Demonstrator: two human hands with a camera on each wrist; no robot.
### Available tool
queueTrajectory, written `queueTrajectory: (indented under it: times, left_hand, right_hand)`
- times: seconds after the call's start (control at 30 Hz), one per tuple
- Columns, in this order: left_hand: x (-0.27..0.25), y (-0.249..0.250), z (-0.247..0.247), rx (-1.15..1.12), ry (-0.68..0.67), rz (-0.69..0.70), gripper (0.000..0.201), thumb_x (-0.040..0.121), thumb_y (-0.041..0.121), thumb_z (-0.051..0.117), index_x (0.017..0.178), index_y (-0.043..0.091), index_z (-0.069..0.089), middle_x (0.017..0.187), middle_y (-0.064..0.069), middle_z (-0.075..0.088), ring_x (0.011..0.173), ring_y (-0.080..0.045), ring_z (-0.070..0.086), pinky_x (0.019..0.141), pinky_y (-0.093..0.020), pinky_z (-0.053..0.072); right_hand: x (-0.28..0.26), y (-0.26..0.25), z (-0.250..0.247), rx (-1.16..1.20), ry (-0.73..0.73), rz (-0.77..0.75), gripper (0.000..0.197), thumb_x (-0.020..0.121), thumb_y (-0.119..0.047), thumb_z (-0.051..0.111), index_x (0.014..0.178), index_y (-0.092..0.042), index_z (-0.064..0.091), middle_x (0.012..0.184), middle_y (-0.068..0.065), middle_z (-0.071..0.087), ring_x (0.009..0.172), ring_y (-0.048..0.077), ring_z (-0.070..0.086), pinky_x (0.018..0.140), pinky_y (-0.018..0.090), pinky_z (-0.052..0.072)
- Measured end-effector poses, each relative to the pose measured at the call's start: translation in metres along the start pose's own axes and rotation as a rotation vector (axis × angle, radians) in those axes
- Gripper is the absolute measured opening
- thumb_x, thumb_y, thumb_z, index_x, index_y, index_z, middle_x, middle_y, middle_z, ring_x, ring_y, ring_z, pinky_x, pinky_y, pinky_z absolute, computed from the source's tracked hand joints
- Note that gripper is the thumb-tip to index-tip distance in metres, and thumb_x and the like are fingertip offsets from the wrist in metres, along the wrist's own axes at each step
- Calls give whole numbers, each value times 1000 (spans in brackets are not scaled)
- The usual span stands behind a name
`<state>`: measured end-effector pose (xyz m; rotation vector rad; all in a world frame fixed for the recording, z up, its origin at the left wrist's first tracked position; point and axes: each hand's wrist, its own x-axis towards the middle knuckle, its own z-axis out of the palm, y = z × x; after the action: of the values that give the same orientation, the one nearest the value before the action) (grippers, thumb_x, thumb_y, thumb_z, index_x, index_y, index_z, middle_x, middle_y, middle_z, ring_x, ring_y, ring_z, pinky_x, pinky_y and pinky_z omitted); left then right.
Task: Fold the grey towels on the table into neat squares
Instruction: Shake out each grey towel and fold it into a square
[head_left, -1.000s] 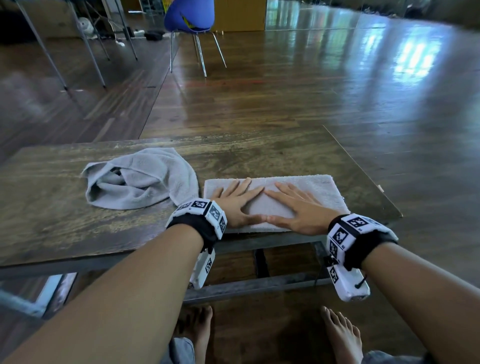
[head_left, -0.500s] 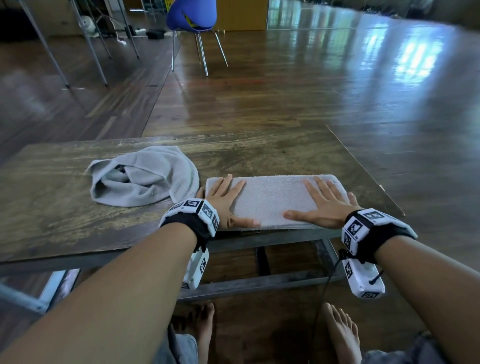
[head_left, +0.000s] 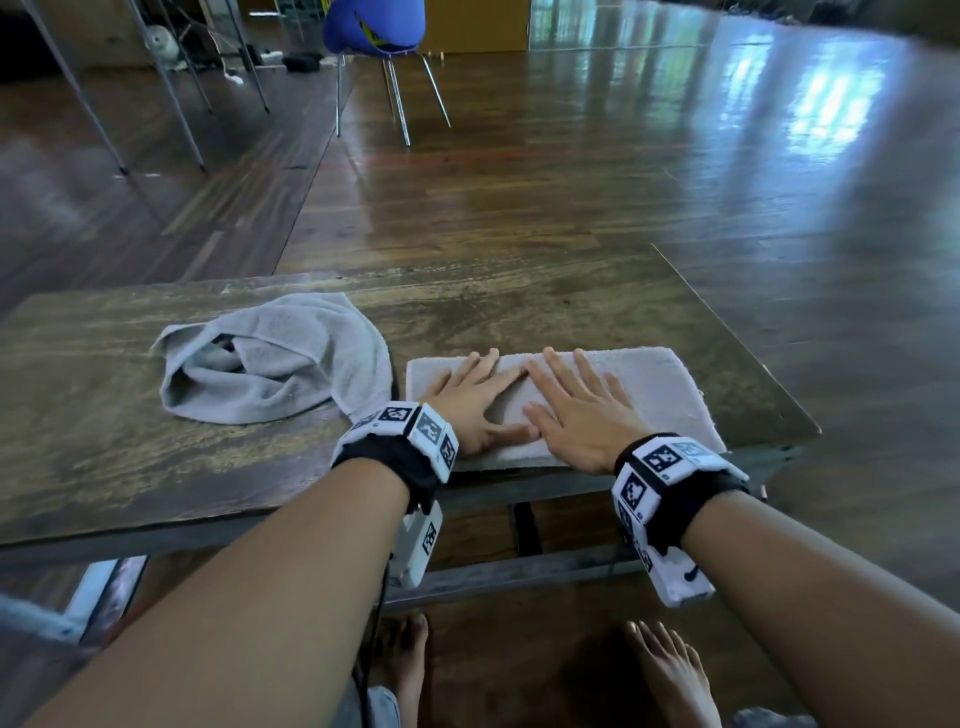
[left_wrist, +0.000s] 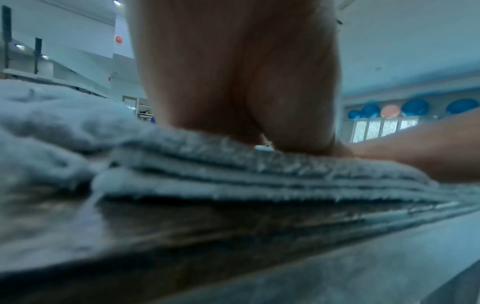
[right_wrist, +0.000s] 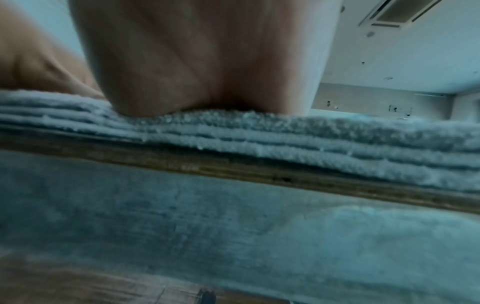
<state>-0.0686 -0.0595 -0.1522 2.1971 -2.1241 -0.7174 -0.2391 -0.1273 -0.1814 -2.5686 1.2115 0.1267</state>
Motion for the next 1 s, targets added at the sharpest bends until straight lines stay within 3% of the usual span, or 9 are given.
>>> queueTrajectory:
  times: [0.23, 0.53, 0.6, 0.67, 0.73, 0.77, 0.83, 0.9, 1.0]
  left_hand:
    - [1, -11, -2, 30, -50, -40, 103, 79, 82, 46, 154, 43, -12, 163, 3, -25, 151, -17, -21, 123, -44, -7]
    - [-5, -29, -6, 68, -44, -106, 113, 68, 90, 47, 152, 46, -14, 164, 4, -23, 151, -17, -20, 122, -50, -9]
    - [-5, -30, -7, 53, -39, -129, 115, 64, 92, 47, 153, 47, -11, 165, 6, -19, 152, -17, -16, 121, -55, -8]
    - [-4, -26, -9, 28, -3, -145, 113, 62, 93, 46, 154, 47, -1, 166, 2, -9, 153, -20, -8, 120, -58, -6]
    - [-2, -21, -14, 17, 56, -171, 103, 65, 93, 41, 153, 46, 12, 167, -4, 1, 153, -27, -1, 120, -58, -4]
    - [-1, -20, -17, 16, 81, -192, 97, 69, 91, 40, 153, 45, 18, 166, -7, 6, 153, -30, 3, 120, -58, -2]
    - [1, -18, -21, 25, 114, -232, 84, 79, 81, 45, 150, 41, 28, 162, -14, 20, 150, -35, 13, 120, -58, 8]
    - [2, -17, -24, 28, 133, -263, 71, 85, 67, 53, 147, 36, 35, 153, -17, 33, 144, -38, 26, 117, -57, 20]
    - [-1, -16, -28, 29, 173, -319, 57, 86, 55, 58, 136, 30, 45, 144, -15, 43, 135, -36, 37, 109, -52, 28]
  right_hand:
    - [-3, 30, -12, -10, -58, 70, 97, 74, -91, 8, 157, -43, -9, 165, -14, -21, 152, 14, -22, 122, 45, -8]
    - [-24, 67, -33, 23, -61, 349, 126, 53, -108, 14, 157, -42, -11, 165, -14, -22, 154, 16, -17, 122, 54, -4]
    - [-27, 66, -40, -41, 19, 376, 121, 62, -104, 20, 159, -36, 2, 169, -2, -11, 155, 24, -9, 122, 55, 0]
    - [-28, 54, -50, -157, 197, 315, 97, 76, -90, 35, 151, -28, 33, 162, 13, 22, 150, 32, 15, 119, 54, 21]
    - [-28, 35, -60, -166, 290, 237, 68, 82, -77, 44, 128, -27, 53, 136, 9, 55, 126, 30, 48, 96, 48, 45]
    - [-28, 24, -63, -134, 258, 214, 57, 83, -75, 45, 116, -31, 58, 122, 3, 64, 110, 26, 58, 84, 42, 48]
    - [-27, 8, -61, -66, 77, 170, 48, 85, -71, 47, 104, -29, 60, 109, -2, 69, 89, 19, 62, 75, 36, 48]
    - [-26, 0, -54, 22, -46, 163, 48, 88, -63, 55, 113, -23, 54, 115, 3, 65, 93, 21, 60, 82, 40, 50]
    - [-22, 0, -56, 17, -5, 183, 54, 90, -56, 58, 128, -20, 49, 122, 9, 60, 101, 25, 54, 86, 40, 46]
